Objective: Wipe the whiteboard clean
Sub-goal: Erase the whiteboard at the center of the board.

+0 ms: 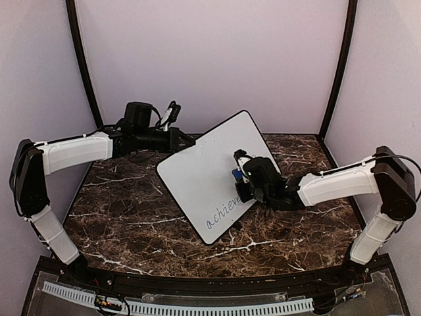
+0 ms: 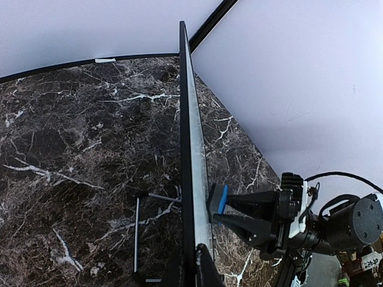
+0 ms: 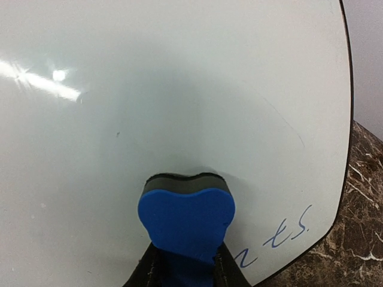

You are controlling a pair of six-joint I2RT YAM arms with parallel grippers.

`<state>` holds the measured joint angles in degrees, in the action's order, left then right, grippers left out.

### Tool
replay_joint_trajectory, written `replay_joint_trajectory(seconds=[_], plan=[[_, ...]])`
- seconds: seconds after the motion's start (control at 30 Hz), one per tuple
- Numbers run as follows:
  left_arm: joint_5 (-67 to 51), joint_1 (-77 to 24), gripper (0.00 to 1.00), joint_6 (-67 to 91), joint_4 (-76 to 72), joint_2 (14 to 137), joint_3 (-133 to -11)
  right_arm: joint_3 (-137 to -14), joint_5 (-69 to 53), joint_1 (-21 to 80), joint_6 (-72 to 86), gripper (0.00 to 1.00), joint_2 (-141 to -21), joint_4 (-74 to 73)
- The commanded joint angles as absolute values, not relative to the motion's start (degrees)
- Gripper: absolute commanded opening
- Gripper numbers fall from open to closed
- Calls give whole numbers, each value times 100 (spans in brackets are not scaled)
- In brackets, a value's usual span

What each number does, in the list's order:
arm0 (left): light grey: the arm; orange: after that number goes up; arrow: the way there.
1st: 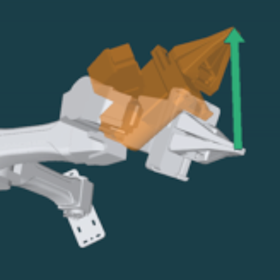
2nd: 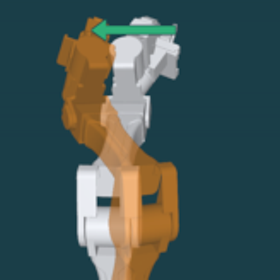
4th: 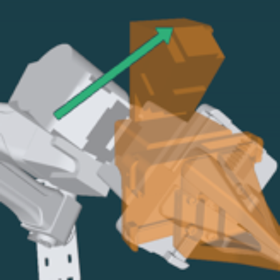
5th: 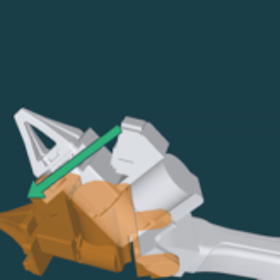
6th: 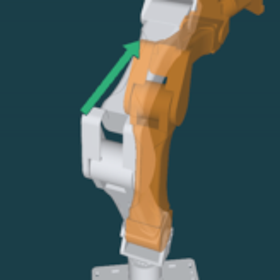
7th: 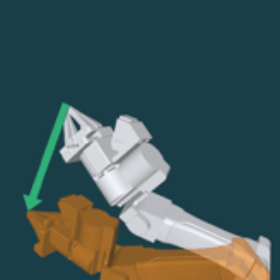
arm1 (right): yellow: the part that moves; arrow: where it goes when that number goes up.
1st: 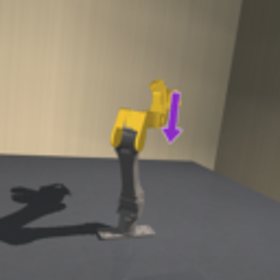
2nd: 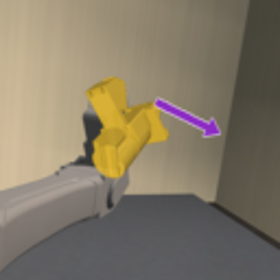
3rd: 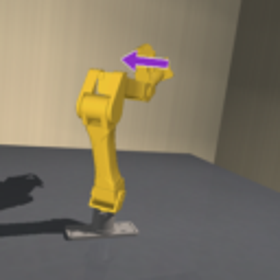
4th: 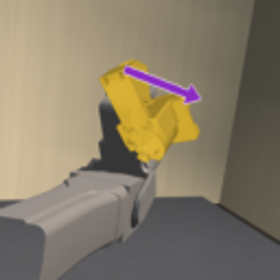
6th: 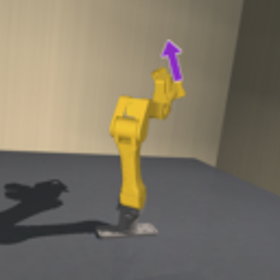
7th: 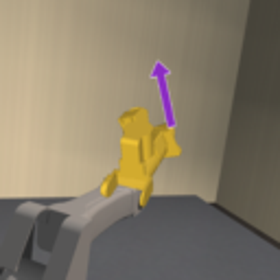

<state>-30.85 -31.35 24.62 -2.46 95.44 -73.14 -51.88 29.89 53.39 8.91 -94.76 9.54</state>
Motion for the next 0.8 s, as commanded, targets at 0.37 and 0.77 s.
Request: replay_joint_trajectory(seconds=[0.37, 0.77], plan=[[-3474, -3507, 0, 2102, -30, 9635, -7255, -5139, 3219, 6699, 1268, 24, -9619, 1202], [-3454, -3513, 0, 2087, -29, 9624, -7260, -5362, 3540, 7459, 1465, 24, -10032, 1371]])
